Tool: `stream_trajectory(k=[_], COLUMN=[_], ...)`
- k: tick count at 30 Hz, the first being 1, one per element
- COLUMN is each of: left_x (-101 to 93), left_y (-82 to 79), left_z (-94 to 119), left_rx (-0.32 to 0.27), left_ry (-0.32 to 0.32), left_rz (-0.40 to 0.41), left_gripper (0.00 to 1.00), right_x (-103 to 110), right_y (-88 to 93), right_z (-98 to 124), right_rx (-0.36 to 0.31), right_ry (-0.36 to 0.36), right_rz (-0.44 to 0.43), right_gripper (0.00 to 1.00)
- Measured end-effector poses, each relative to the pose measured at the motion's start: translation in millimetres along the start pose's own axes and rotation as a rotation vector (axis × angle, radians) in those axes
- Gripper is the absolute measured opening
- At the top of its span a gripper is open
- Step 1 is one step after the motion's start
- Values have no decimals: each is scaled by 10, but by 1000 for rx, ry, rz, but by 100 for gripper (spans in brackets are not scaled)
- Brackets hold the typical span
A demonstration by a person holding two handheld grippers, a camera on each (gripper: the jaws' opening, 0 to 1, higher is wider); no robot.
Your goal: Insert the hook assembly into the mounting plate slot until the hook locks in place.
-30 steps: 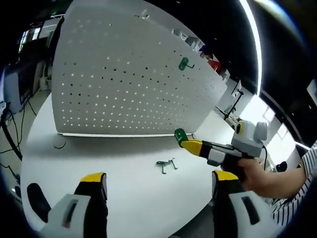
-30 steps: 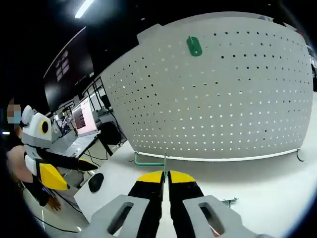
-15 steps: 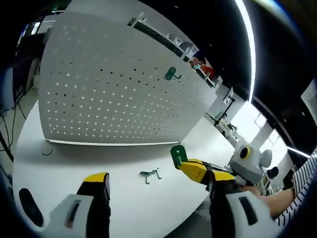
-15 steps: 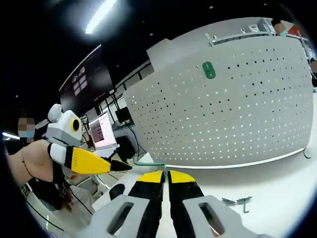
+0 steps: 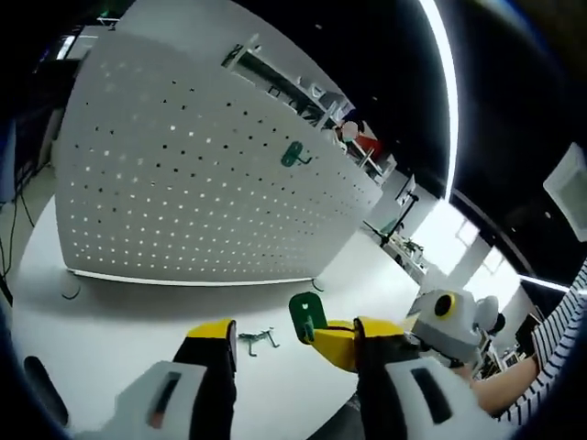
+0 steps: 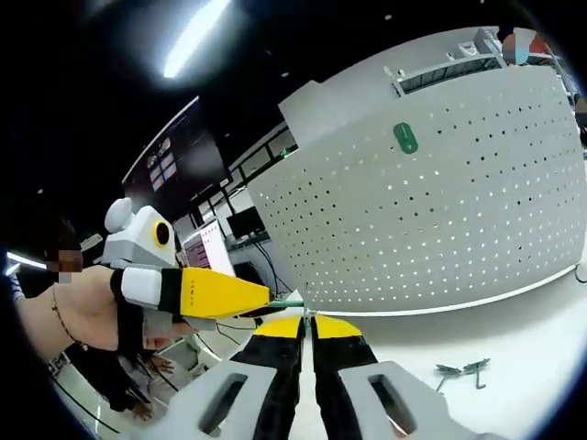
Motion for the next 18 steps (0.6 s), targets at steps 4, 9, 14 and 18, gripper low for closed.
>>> stream_trajectory(k=[4, 9, 14, 18], left_x=[-31, -56, -73, -77], left_y=[-11, -19, -24, -12], left_z=[-2, -15, -32, -44], left_rx=[-16, -22, -17, -18], left_ry=[40, 61, 79, 78], left_rz=[45, 85, 111, 132], left_gripper=[33, 28, 20, 16], right_x=[30, 53, 24, 20], right_y=[-25, -36, -34, -35], right_z=[2, 7, 22, 39], right_rx=[-9, -13, -12, -19], right_ry=[-8, -15, -14, -12], right_rz=[0, 25, 48, 51], right_gripper=[0, 0, 0, 0])
Point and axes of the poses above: the point that each gripper's makers call its tool centre point, and the gripper's own axes: z roughly backward along the fingers, x roughly to its left, y roughly out of its underside, the point moved 8 cm from there along z, roughly backward along the fingers, and after that the axes turned 5 degrees about -z, right-handed, at the moved point
